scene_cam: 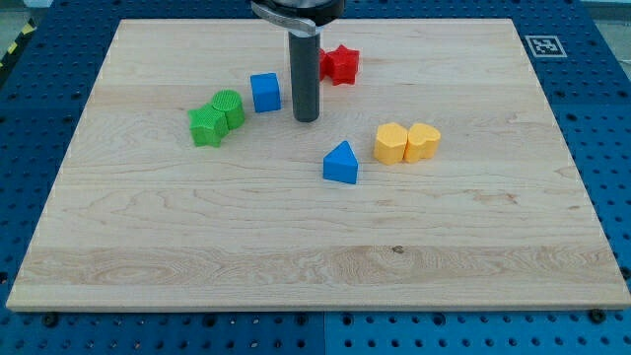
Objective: Push the cube to the left of the red circle
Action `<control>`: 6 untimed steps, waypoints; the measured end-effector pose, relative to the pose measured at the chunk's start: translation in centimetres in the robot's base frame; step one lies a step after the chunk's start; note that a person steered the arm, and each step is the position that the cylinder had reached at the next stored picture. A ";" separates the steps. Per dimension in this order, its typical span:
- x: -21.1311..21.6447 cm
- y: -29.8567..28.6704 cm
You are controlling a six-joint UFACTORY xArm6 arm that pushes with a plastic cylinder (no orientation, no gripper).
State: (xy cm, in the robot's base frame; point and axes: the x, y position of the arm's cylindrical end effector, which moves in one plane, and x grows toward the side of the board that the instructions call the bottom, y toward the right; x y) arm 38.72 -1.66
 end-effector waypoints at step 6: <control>-4.0 -6.8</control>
